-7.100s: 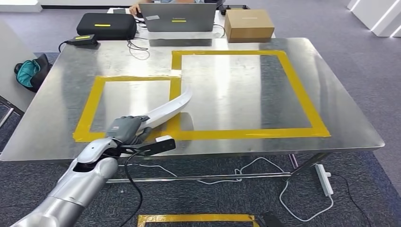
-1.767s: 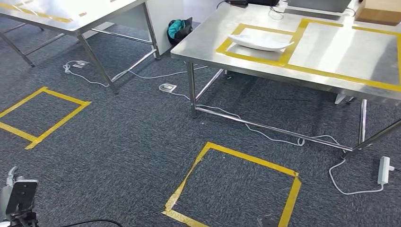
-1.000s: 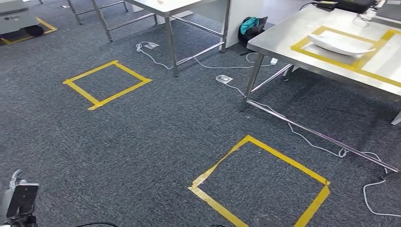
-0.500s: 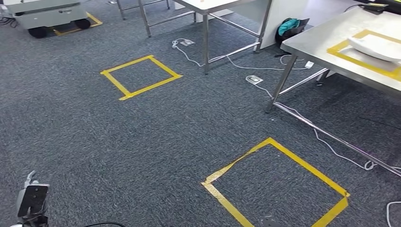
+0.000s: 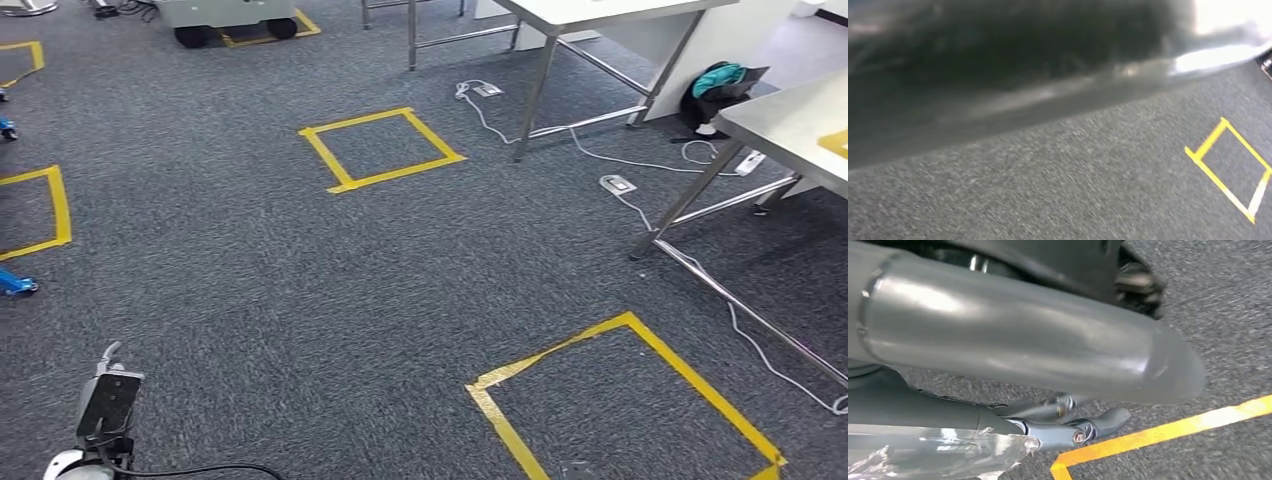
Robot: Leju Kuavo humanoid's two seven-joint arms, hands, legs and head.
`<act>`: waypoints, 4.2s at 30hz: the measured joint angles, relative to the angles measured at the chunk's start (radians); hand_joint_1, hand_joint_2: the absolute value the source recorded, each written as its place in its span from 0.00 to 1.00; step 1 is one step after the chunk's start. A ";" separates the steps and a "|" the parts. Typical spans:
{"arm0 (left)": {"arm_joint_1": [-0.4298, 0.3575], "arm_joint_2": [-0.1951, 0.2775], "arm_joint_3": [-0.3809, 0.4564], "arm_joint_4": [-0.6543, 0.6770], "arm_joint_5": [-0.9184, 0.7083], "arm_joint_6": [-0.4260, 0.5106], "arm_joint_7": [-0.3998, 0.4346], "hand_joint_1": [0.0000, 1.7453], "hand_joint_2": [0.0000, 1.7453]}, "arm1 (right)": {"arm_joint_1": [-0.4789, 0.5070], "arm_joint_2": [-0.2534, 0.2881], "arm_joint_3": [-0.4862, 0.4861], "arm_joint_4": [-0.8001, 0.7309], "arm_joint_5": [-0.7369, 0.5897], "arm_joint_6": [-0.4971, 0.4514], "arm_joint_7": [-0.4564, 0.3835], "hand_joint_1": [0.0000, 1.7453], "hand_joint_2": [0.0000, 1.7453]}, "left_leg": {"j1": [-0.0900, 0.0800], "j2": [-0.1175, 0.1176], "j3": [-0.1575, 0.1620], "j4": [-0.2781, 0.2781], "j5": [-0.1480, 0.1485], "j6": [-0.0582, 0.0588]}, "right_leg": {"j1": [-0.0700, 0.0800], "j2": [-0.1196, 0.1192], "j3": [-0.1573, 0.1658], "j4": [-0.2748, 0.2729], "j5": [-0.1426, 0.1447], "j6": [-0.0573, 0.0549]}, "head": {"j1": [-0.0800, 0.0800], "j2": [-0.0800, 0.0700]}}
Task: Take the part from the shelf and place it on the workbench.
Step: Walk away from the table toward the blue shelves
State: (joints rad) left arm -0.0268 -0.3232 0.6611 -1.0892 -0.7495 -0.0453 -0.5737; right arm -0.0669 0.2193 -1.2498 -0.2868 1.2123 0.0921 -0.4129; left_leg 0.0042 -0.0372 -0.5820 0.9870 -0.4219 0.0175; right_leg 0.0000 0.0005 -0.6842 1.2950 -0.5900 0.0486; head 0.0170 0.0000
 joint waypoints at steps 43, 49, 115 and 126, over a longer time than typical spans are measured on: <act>0.043 -0.007 0.055 0.004 0.046 -0.016 -0.029 0.00 0.00 | 0.000 0.003 -0.025 -0.015 -0.004 0.004 -0.009 0.00 0.00 | 0.004 0.003 -0.094 0.163 -0.084 -0.052 | -0.004 0.013 0.148 -0.307 0.132 -0.037 | -0.013 0.000; 0.029 -0.002 0.048 0.062 0.053 0.026 0.000 0.00 0.00 | 0.001 -0.008 -0.040 -0.020 -0.017 0.014 -0.016 0.00 0.00 | 0.014 0.067 -0.049 0.121 -0.040 -0.069 | -0.003 -0.067 0.147 -0.303 0.125 -0.028 | -0.015 0.000; -0.035 0.210 0.407 0.789 -0.021 0.015 0.184 0.00 0.00 | -0.039 -0.022 -0.019 -0.005 0.015 0.002 -0.051 0.00 0.00 | 0.003 0.084 0.000 0.011 -0.013 -0.033 | 0.007 -0.115 0.157 -0.292 0.103 -0.014 | -0.010 0.000; -0.035 0.212 0.410 0.789 -0.040 0.031 0.186 0.00 0.00 | -0.028 -0.022 -0.017 -0.005 0.002 0.003 -0.054 0.00 0.00 | 0.008 -0.052 -0.004 0.010 0.000 -0.011 | -0.008 0.052 0.110 -0.207 0.087 -0.009 | -0.004 0.000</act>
State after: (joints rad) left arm -0.0620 -0.1111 1.0710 -0.2998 -0.7896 -0.0140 -0.3877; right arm -0.0951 0.1968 -1.2672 -0.2914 1.2148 0.0950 -0.4671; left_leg 0.0118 -0.0891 -0.5861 0.9974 -0.4215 0.0068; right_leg -0.0076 0.0525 -0.5740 1.0880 -0.5029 0.0394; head 0.0132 0.0000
